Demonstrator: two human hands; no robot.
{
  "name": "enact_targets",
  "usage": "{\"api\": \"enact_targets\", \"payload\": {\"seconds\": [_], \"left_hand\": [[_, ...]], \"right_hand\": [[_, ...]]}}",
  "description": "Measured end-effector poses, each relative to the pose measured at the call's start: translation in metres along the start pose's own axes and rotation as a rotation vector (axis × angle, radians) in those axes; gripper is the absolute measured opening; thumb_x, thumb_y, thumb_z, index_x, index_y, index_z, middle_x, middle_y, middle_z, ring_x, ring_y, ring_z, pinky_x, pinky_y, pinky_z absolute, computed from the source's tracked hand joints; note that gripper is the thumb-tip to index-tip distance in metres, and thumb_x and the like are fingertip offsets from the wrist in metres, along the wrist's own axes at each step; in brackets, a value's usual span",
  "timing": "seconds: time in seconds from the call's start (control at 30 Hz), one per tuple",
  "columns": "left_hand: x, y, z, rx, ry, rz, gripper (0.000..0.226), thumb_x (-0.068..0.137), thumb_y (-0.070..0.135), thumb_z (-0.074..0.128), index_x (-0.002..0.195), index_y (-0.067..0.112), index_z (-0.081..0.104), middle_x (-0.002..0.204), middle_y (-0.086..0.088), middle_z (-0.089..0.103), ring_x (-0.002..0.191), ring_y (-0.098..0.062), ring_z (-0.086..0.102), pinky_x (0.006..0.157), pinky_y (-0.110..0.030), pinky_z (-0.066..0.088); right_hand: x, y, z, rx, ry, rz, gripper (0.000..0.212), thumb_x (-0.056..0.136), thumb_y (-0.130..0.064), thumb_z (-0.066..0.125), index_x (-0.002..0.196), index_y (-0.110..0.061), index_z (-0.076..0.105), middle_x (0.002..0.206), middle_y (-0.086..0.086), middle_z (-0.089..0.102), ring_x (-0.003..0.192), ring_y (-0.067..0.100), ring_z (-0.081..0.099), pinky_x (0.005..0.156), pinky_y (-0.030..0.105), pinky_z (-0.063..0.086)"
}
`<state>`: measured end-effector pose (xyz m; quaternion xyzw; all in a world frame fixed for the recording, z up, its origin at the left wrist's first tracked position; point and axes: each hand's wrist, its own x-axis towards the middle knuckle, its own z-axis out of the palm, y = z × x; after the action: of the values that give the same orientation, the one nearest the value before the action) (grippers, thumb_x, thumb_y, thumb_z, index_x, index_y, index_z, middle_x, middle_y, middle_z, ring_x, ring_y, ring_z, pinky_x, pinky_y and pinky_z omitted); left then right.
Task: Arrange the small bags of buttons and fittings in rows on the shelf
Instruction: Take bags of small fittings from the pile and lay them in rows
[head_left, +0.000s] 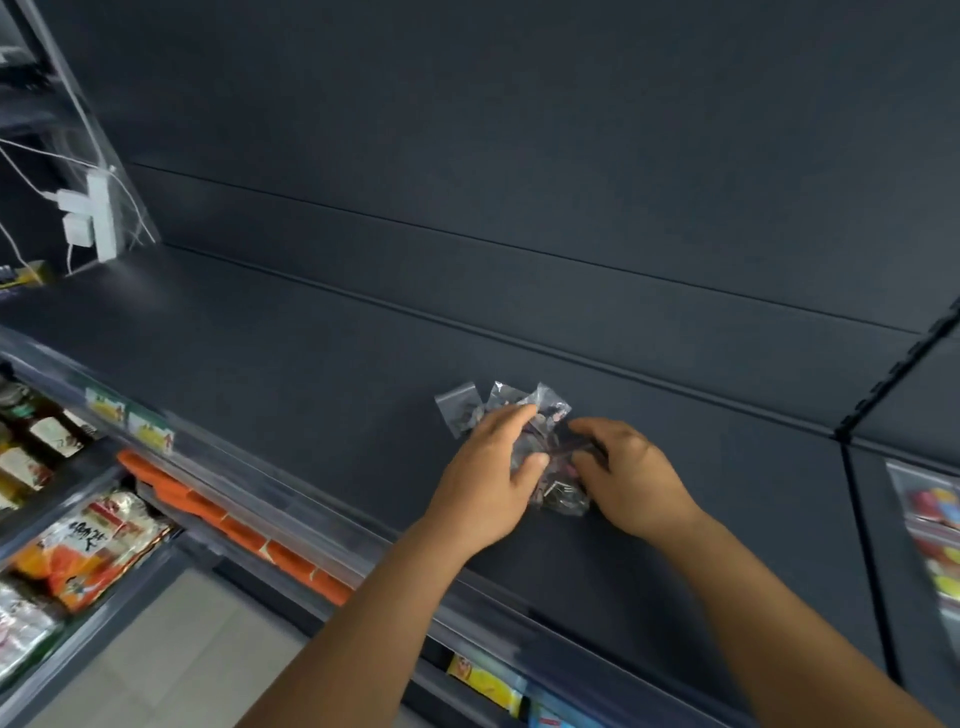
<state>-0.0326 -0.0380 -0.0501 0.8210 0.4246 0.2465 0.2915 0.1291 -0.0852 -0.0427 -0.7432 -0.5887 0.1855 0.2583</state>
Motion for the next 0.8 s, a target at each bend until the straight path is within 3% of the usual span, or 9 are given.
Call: {"api": "enact_targets", "payload": {"seconds": [0.07,0.13,0.23,0.33,0.4,0.47,0.53,0.67,0.8], "left_hand": [[0.002,-0.005,-0.002,0.054,0.021,-0.043,0.058,0.094,0.032,0.054,0.146,0.024,0.030,0.147,0.006,0.033,0.135,-0.014,0.030,0.108,-0.025,0.028],[0.005,-0.008,-0.002,0.241,-0.011,-0.112,0.060,0.092,0.041,0.053,0.145,0.020,0.034,0.143,0.000,0.036,0.132,-0.021,0.027,0.108,-0.029,0.027],[0.009,-0.009,-0.001,0.404,-0.032,-0.135,0.050,0.089,0.049,0.055,0.129,0.020,0.054,0.130,-0.004,0.045,0.120,-0.024,0.034,0.102,-0.030,0.032],[0.012,-0.009,-0.001,0.304,0.006,-0.127,0.031,0.085,0.042,0.064,0.108,0.022,0.064,0.114,-0.001,0.050,0.113,-0.022,0.038,0.093,-0.028,0.037],[0.013,-0.008,-0.002,0.205,0.032,-0.119,0.018,0.083,0.032,0.067,0.096,0.021,0.063,0.105,0.002,0.053,0.107,-0.018,0.045,0.085,-0.027,0.042],[0.013,-0.005,-0.003,0.108,0.028,-0.132,0.014,0.083,0.027,0.066,0.096,0.022,0.062,0.093,0.008,0.059,0.093,-0.013,0.057,0.075,-0.026,0.047],[0.013,-0.002,-0.005,0.052,0.008,-0.148,0.015,0.084,0.024,0.065,0.099,0.025,0.061,0.083,0.012,0.063,0.080,-0.010,0.062,0.072,-0.028,0.052],[0.015,0.001,-0.007,0.060,0.057,-0.128,0.004,0.086,0.025,0.065,0.090,0.024,0.067,0.082,0.011,0.067,0.078,-0.007,0.064,0.072,-0.027,0.053],[0.018,0.005,-0.009,-0.031,0.140,-0.098,0.003,0.085,0.022,0.065,0.085,0.021,0.068,0.080,0.013,0.065,0.071,-0.001,0.059,0.066,-0.014,0.047]], "right_hand": [[0.000,0.003,0.001,-0.100,-0.001,0.114,0.049,0.089,-0.030,0.057,0.136,-0.018,0.047,0.131,0.007,0.052,0.123,0.026,0.045,0.100,0.029,0.036],[-0.001,0.001,0.000,-0.149,-0.038,0.185,0.060,0.086,-0.037,0.061,0.139,-0.017,0.042,0.133,0.009,0.048,0.126,0.029,0.041,0.104,0.034,0.035],[0.000,-0.001,0.001,-0.146,-0.059,0.268,0.063,0.082,-0.036,0.067,0.136,-0.014,0.044,0.130,0.011,0.048,0.120,0.029,0.048,0.099,0.035,0.042],[0.001,-0.004,0.000,-0.094,-0.051,0.328,0.056,0.080,-0.027,0.068,0.131,-0.012,0.049,0.115,0.006,0.059,0.103,0.024,0.058,0.081,0.030,0.050],[-0.001,-0.005,-0.002,0.016,-0.047,0.366,0.054,0.080,-0.019,0.068,0.130,-0.014,0.050,0.103,0.000,0.058,0.088,0.017,0.057,0.063,0.022,0.047],[-0.003,-0.005,-0.005,0.155,-0.028,0.398,0.052,0.077,-0.016,0.070,0.126,-0.016,0.053,0.099,-0.001,0.059,0.082,0.014,0.057,0.053,0.017,0.042],[-0.005,-0.003,-0.006,0.259,0.008,0.418,0.040,0.073,-0.015,0.072,0.112,-0.016,0.062,0.094,-0.002,0.065,0.077,0.012,0.060,0.052,0.018,0.043],[-0.011,0.001,-0.007,0.509,0.090,0.417,0.010,0.078,-0.007,0.067,0.081,-0.014,0.073,0.073,-0.002,0.072,0.065,0.012,0.061,0.061,0.026,0.050],[-0.017,0.005,-0.012,0.636,0.199,0.411,0.007,0.082,-0.007,0.067,0.080,-0.011,0.072,0.069,0.000,0.070,0.060,0.008,0.059,0.063,0.020,0.050]]}}
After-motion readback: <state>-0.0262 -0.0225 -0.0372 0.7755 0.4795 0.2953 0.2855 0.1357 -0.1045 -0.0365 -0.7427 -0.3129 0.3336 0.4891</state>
